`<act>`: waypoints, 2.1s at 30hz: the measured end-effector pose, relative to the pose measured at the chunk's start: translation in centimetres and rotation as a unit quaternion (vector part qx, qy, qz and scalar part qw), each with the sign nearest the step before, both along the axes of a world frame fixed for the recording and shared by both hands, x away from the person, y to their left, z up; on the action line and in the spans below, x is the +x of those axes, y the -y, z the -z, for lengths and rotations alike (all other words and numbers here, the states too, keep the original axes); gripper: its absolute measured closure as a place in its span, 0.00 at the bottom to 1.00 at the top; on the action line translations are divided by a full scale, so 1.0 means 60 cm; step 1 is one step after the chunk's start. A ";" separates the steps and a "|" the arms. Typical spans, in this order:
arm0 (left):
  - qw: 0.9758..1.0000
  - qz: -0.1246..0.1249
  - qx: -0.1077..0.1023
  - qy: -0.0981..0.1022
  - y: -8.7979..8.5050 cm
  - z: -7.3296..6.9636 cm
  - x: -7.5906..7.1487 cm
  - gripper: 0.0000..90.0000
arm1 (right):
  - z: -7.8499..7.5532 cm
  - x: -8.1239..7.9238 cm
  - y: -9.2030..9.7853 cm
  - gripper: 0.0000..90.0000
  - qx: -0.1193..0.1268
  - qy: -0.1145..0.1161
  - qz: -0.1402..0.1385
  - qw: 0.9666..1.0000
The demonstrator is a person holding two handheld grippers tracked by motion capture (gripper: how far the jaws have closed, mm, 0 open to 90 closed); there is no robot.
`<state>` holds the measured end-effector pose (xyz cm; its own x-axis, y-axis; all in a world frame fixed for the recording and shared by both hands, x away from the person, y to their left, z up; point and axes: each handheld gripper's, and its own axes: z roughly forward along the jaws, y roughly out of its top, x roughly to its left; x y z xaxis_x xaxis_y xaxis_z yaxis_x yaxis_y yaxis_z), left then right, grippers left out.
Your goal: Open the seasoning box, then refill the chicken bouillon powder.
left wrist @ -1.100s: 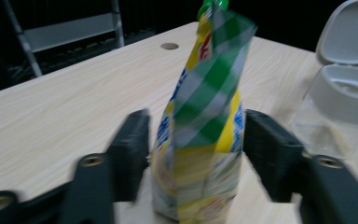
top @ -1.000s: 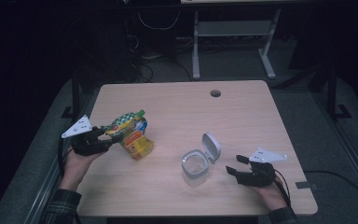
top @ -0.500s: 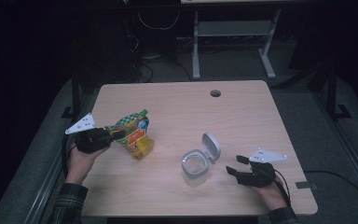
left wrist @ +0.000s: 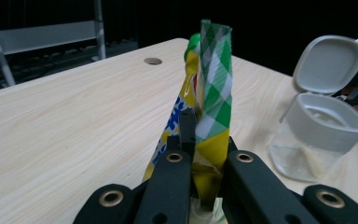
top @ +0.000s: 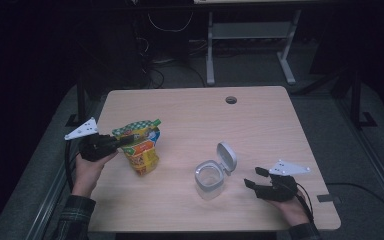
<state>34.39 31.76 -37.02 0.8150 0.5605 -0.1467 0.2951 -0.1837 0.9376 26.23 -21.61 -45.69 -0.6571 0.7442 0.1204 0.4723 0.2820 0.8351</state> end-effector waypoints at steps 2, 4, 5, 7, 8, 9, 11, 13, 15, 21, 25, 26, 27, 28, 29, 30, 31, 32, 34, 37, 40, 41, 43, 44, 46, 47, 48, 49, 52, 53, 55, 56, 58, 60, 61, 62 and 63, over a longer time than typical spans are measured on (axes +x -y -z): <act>1.000 0.004 -0.012 -0.003 -0.001 -0.005 -0.003 1.00 | -0.001 -0.003 0.002 0.41 0.002 0.001 0.003 1.000; 1.000 0.006 -0.018 -0.003 -0.002 -0.012 -0.006 1.00 | -0.003 -0.006 0.004 0.41 0.005 0.002 0.007 1.000; 1.000 0.006 -0.021 -0.002 -0.002 -0.015 -0.007 1.00 | -0.005 -0.007 0.004 0.41 0.006 0.003 0.009 1.000; 1.000 0.006 -0.020 0.004 -0.003 -0.023 -0.011 1.00 | -0.006 -0.009 0.003 0.41 0.006 0.005 0.011 1.000; 1.000 0.005 -0.020 0.005 -0.002 -0.027 -0.013 1.00 | -0.007 -0.011 0.002 0.41 0.006 0.005 0.010 1.000; 1.000 0.006 -0.023 0.006 -0.002 -0.029 -0.015 1.00 | -0.008 -0.012 0.001 0.41 0.007 0.009 0.011 1.000; 1.000 0.007 -0.022 0.008 0.001 -0.033 -0.019 1.00 | -0.010 -0.015 0.000 0.41 0.007 0.010 0.010 1.000; 1.000 0.010 -0.024 0.008 0.004 -0.037 -0.021 1.00 | -0.011 -0.020 0.000 0.41 0.009 0.010 0.011 1.000; 1.000 0.014 -0.027 0.006 0.009 -0.040 -0.023 1.00 | -0.011 -0.027 0.002 0.42 0.011 0.009 0.010 1.000; 0.999 0.027 -0.036 -0.002 0.022 -0.048 -0.027 1.00 | -0.016 -0.040 0.000 0.56 0.019 0.014 0.006 1.000; 0.998 0.038 -0.040 -0.003 0.031 -0.053 -0.029 1.00 | -0.022 -0.044 -0.004 0.81 0.016 0.022 -0.004 1.000; 0.998 0.041 -0.043 -0.003 0.033 -0.054 -0.030 1.00 | -0.024 -0.045 -0.006 0.85 0.016 0.024 -0.006 1.000; 0.998 0.046 -0.044 -0.003 0.035 -0.055 -0.030 1.00 | -0.027 -0.046 -0.007 0.90 0.014 0.027 -0.011 0.999; 0.998 0.048 -0.043 -0.002 0.037 -0.056 -0.031 1.00 | -0.028 -0.047 -0.008 0.94 0.015 0.028 -0.017 0.999; 0.998 0.049 -0.043 -0.003 0.039 -0.057 -0.031 1.00 | -0.030 -0.049 -0.010 0.99 0.015 0.028 -0.021 0.999; 0.998 0.053 -0.041 -0.003 0.039 -0.057 -0.031 1.00 | -0.031 -0.049 -0.012 0.99 0.013 0.030 -0.027 0.999; 0.997 0.055 -0.046 -0.005 0.042 -0.058 -0.031 1.00 | -0.032 -0.050 -0.015 0.99 0.014 0.030 -0.033 0.999; 0.997 0.059 -0.046 -0.005 0.043 -0.058 -0.032 1.00 | -0.034 -0.051 -0.018 1.00 0.014 0.030 -0.040 0.999; 0.997 0.063 -0.046 -0.007 0.048 -0.061 -0.032 1.00 | -0.037 -0.053 -0.025 1.00 0.014 0.030 -0.048 0.998; 0.996 0.070 -0.049 -0.007 0.054 -0.064 -0.034 1.00 | -0.040 -0.056 -0.032 1.00 0.016 0.035 -0.065 0.997; 0.996 0.075 -0.052 -0.006 0.060 -0.067 -0.035 1.00 | -0.044 -0.060 -0.036 1.00 0.021 0.038 -0.077 0.996; 0.996 0.076 -0.052 -0.006 0.061 -0.068 -0.035 1.00 | -0.046 -0.061 -0.037 1.00 0.026 0.039 -0.081 0.996; 0.995 0.080 -0.052 -0.006 0.065 -0.070 -0.036 1.00 | -0.048 -0.063 -0.039 1.00 0.030 0.039 -0.085 0.995; 0.995 0.082 -0.055 -0.006 0.068 -0.071 -0.037 1.00 | -0.050 -0.064 -0.040 1.00 0.030 0.041 -0.087 0.995; 0.995 0.087 -0.053 -0.005 0.072 -0.073 -0.037 1.00 | -0.052 -0.064 -0.043 1.00 0.033 0.043 -0.090 0.994; 0.995 0.089 -0.054 -0.007 0.074 -0.074 -0.037 1.00 | -0.054 -0.064 -0.046 1.00 0.035 0.043 -0.090 0.994; 0.994 0.090 -0.055 -0.008 0.076 -0.074 -0.037 1.00 | -0.056 -0.064 -0.048 1.00 0.038 0.043 -0.090 0.994; 0.994 0.092 -0.053 -0.007 0.078 -0.076 -0.038 1.00 | -0.058 -0.064 -0.050 1.00 0.040 0.043 -0.090 0.994; 0.994 0.098 -0.054 -0.007 0.083 -0.079 -0.038 1.00 | -0.065 -0.064 -0.059 1.00 0.046 0.047 -0.093 0.993; 0.994 0.100 -0.053 -0.007 0.084 -0.080 -0.038 1.00 | -0.068 -0.064 -0.062 1.00 0.048 0.049 -0.095 0.993; 0.993 0.104 -0.055 -0.008 0.088 -0.082 -0.039 1.00 | -0.072 -0.064 -0.067 1.00 0.049 0.050 -0.095 0.993; 0.993 0.105 -0.057 -0.008 0.090 -0.084 -0.039 1.00 | -0.073 -0.063 -0.070 1.00 0.050 0.051 -0.096 0.993; 0.992 0.109 -0.058 -0.007 0.093 -0.088 -0.041 1.00 | -0.075 -0.062 -0.077 1.00 0.050 0.052 -0.097 0.993; 0.992 0.111 -0.055 -0.005 0.095 -0.092 -0.041 1.00 | -0.078 -0.062 -0.084 1.00 0.052 0.052 -0.095 0.993; 0.992 0.111 -0.056 -0.006 0.096 -0.094 -0.041 1.00 | -0.080 -0.061 -0.088 1.00 0.053 0.054 -0.094 0.993; 0.992 0.113 -0.056 -0.005 0.097 -0.096 -0.041 1.00 | -0.082 -0.061 -0.091 1.00 0.054 0.056 -0.094 0.992; 0.992 0.114 -0.056 -0.005 0.097 -0.098 -0.041 1.00 | -0.084 -0.060 -0.095 1.00 0.054 0.059 -0.093 0.992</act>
<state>31.93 25.92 -31.15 0.9173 0.3409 -0.2059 0.2668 -0.1422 0.9532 22.61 -15.91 -40.64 -0.7956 0.5963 0.1074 0.3183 0.2605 0.9115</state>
